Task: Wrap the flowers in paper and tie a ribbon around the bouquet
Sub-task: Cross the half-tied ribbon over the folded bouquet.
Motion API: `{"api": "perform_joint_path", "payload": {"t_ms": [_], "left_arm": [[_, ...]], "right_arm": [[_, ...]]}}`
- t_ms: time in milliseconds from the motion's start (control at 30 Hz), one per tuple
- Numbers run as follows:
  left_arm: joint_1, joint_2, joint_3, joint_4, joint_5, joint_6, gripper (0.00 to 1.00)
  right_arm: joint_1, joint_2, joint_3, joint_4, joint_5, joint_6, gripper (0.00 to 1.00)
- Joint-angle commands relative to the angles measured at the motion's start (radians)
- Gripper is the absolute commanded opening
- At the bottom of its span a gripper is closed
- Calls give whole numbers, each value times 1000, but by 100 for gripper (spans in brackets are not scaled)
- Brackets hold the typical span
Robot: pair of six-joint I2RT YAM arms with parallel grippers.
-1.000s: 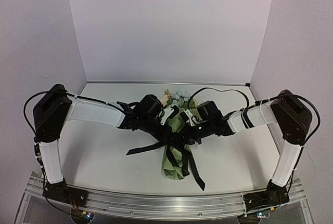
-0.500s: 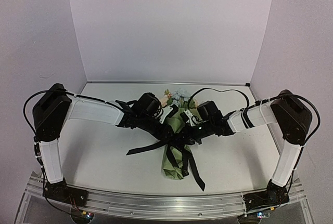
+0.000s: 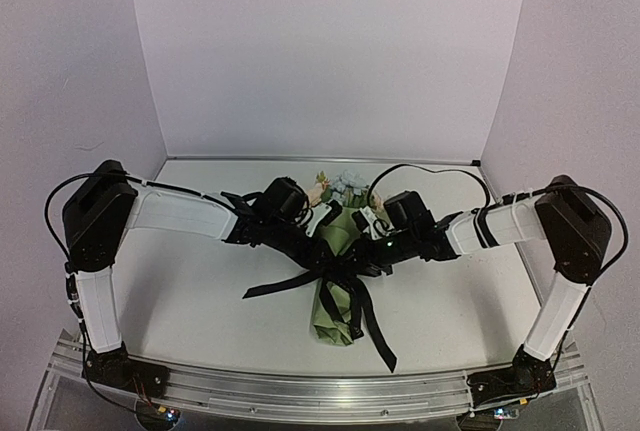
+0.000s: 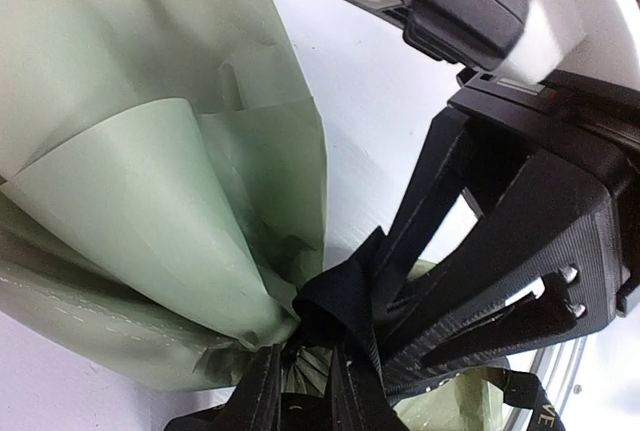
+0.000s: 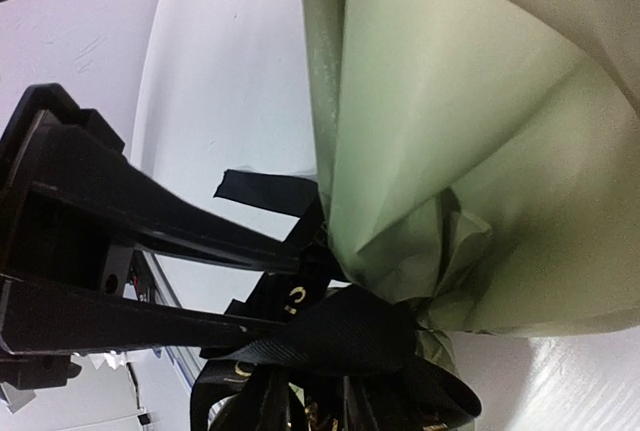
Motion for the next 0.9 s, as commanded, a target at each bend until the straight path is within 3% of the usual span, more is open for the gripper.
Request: {"api": "perform_joint_path", "payload": {"t_ms": [0, 400, 467, 600, 867], "left_arm": [[5, -12, 45, 29, 26, -8, 18], [5, -9, 50, 28, 41, -11, 18], [5, -9, 52, 28, 43, -11, 18], [5, -5, 56, 28, 54, -12, 16], [11, 3, 59, 27, 59, -15, 8]], "right_arm": [[1, -40, -5, 9, 41, 13, 21], [1, -41, -15, -1, 95, 46, 19], [1, -38, -15, -2, 97, 51, 16], [1, -20, 4, -6, 82, 67, 1], [1, 25, 78, -4, 14, 98, 0]]}}
